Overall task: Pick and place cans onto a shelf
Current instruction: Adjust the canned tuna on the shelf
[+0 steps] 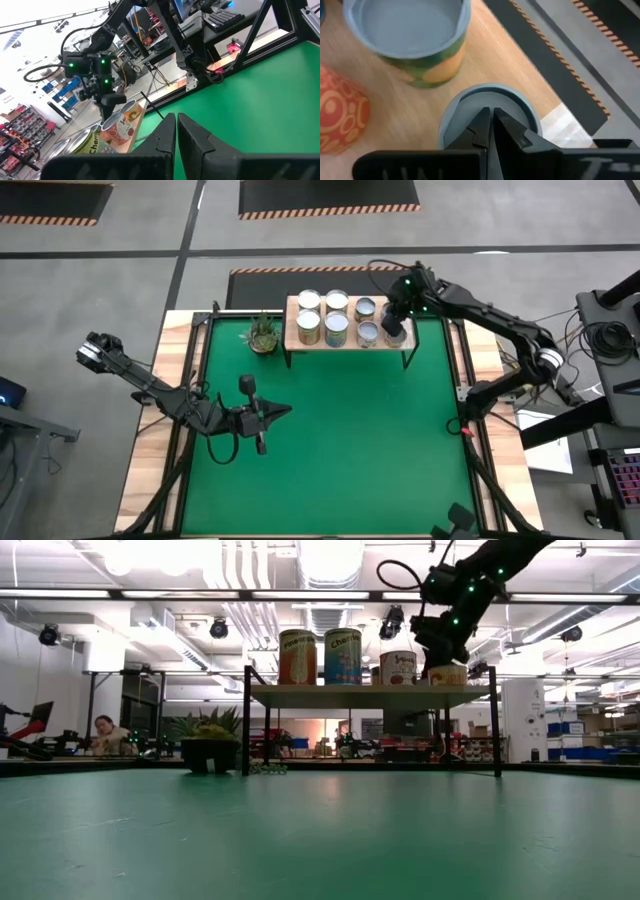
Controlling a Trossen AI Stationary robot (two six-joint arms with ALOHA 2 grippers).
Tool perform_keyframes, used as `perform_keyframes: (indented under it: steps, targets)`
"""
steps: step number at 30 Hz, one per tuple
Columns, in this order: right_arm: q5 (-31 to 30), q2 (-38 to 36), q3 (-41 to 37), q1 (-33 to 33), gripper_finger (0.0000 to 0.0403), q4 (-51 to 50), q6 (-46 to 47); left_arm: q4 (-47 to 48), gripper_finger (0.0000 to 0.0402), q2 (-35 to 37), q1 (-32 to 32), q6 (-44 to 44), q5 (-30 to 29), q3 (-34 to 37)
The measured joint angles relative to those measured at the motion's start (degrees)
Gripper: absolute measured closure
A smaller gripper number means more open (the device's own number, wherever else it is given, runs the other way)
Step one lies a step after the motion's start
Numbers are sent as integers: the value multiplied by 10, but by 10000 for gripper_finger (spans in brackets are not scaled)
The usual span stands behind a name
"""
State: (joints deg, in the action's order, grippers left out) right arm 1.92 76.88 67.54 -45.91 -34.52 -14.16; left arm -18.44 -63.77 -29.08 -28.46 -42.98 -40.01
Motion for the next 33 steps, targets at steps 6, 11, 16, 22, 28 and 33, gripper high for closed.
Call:
perform_keyframes:
  steps: [6,11,16,22,28,33]
  targets:
    - [1,10,28,0,390,-60,0,0,402,0,1,-15,0,0]
    - [1,1,36,0,390,-86,1,0,402,0,5,-23,0,0]
    - [1,-4,39,0,390,-84,4,0,402,0,7,-24,0,-2]
    - [1,1,38,0,390,-80,7,0,402,0,7,-24,0,-3]
    - [1,2,33,2,390,-80,16,0,402,0,7,-24,0,-3]
    - [12,2,33,3,390,-77,17,0,402,0,7,-24,0,-3]
